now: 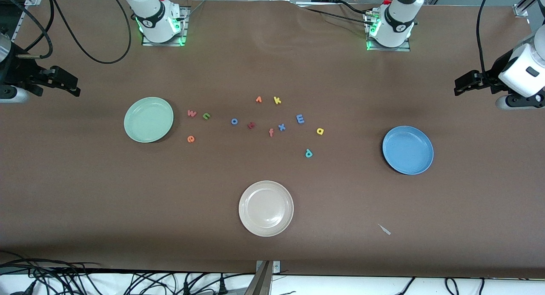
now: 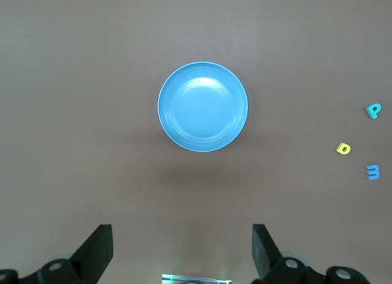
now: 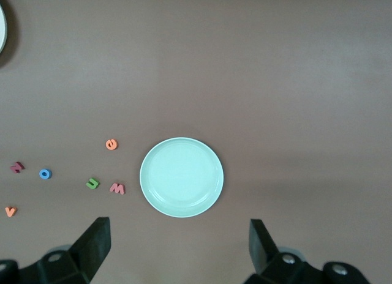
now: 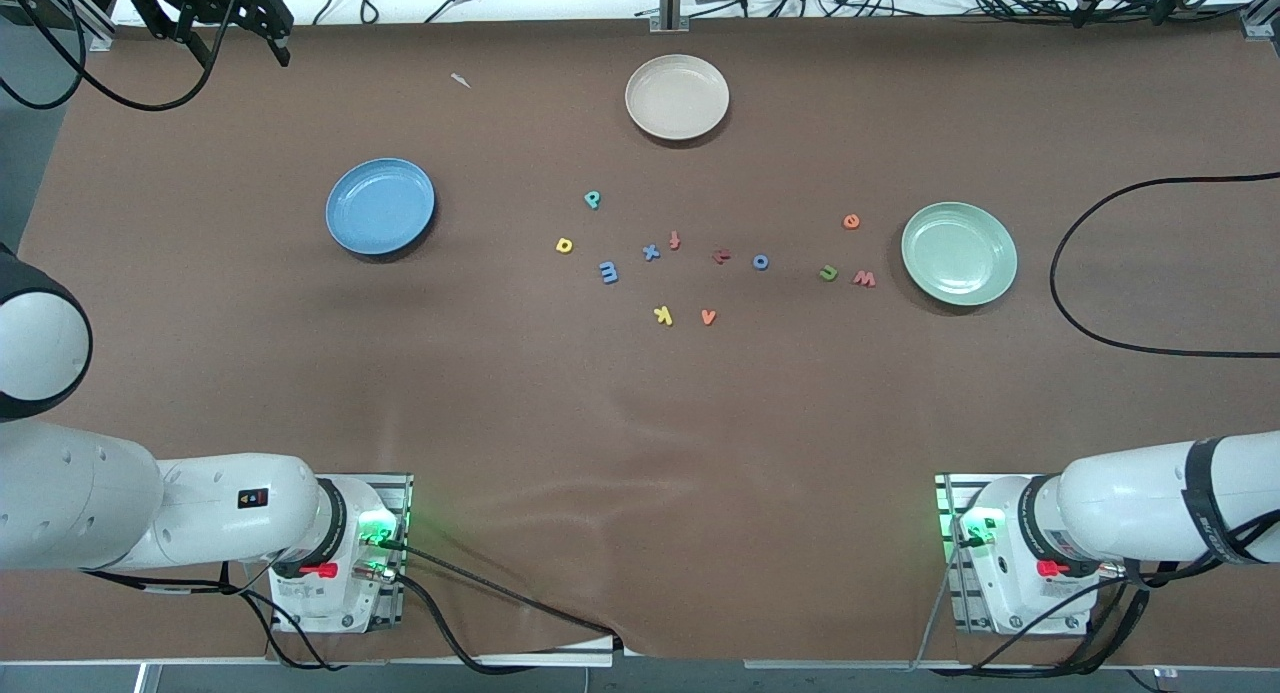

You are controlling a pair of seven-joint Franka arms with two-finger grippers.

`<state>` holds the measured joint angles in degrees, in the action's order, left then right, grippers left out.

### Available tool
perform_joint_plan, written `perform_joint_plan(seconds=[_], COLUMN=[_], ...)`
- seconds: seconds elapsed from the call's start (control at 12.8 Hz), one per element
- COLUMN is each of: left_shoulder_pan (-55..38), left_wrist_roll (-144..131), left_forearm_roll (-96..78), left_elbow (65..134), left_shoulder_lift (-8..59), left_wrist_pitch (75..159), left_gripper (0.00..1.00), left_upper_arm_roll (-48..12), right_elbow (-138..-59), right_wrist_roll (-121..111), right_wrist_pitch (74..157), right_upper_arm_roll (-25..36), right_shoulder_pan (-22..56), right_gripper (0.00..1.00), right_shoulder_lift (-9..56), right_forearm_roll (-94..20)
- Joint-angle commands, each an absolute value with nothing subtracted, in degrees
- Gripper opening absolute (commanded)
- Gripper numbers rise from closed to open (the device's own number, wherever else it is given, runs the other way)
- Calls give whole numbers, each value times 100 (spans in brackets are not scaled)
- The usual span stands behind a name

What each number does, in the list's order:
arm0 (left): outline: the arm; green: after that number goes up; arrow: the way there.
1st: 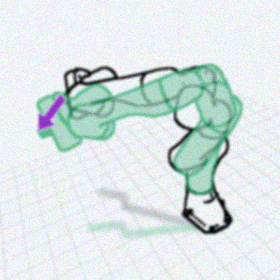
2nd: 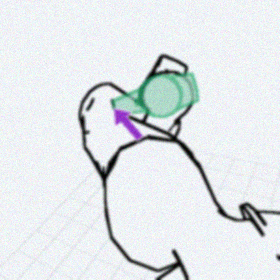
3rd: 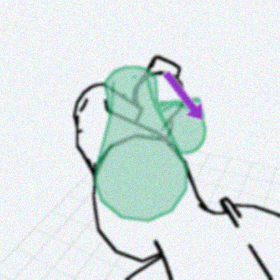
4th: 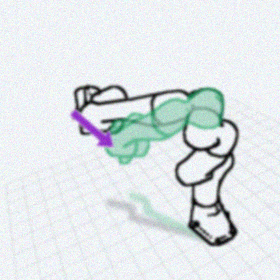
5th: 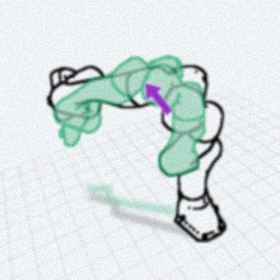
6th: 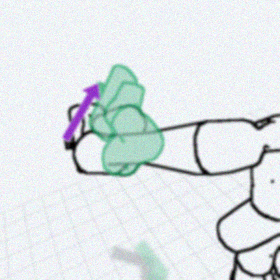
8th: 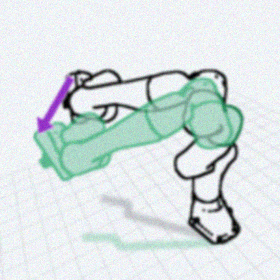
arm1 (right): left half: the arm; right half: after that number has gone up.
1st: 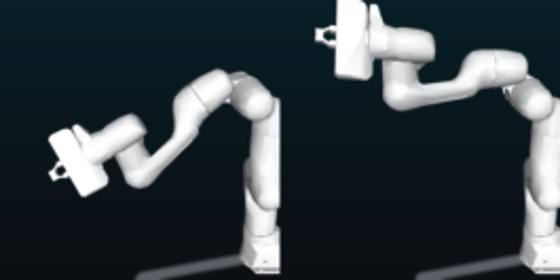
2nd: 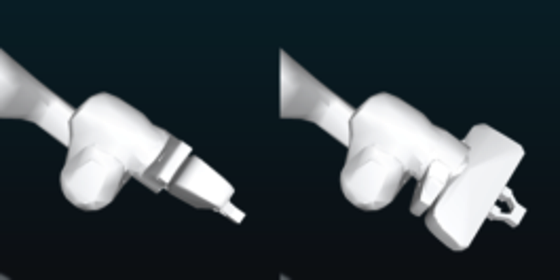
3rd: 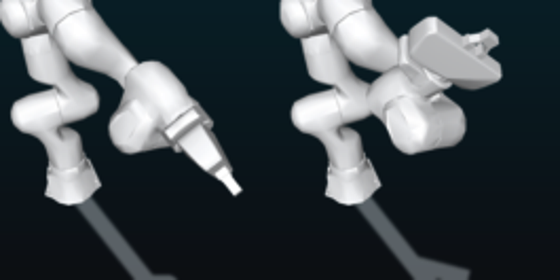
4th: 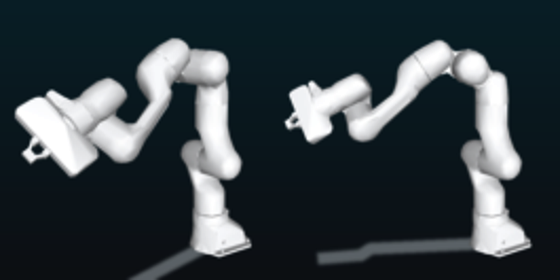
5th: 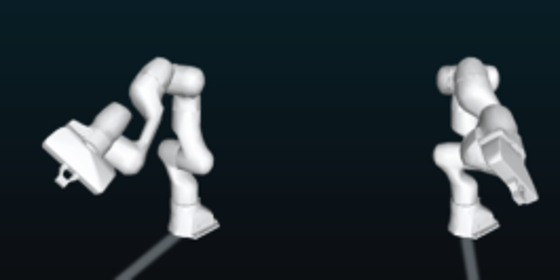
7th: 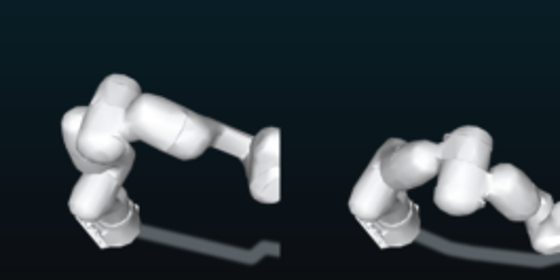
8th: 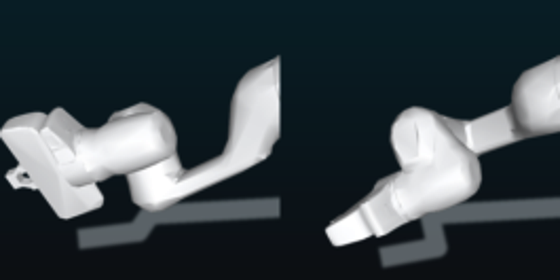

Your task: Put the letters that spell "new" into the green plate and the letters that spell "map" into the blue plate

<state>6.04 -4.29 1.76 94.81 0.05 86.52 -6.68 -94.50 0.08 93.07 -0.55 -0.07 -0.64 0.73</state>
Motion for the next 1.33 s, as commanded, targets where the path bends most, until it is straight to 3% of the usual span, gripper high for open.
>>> perform_joint_plan(seconds=[0.0, 1.25], left_shoulder_pan=[642, 738], left_wrist_roll=[-273, -211], left_forearm_roll=[35, -53], left_elbow=[9448, 9492], left_shoulder_lift=[9, 53], left_wrist_pitch=[8596, 8736], left_gripper=[100, 100], left_upper_arm_roll=[-650, -650], right_elbow=[-9422, -9431], right_wrist_roll=[35, 53], right_wrist_pitch=[9334, 9281], right_upper_arm_roll=[-79, -62], right_shoulder_pan=[-35, -35], right_gripper=[100, 100], right_shoulder_lift=[-70, -88], right_forearm_roll=[79, 62])
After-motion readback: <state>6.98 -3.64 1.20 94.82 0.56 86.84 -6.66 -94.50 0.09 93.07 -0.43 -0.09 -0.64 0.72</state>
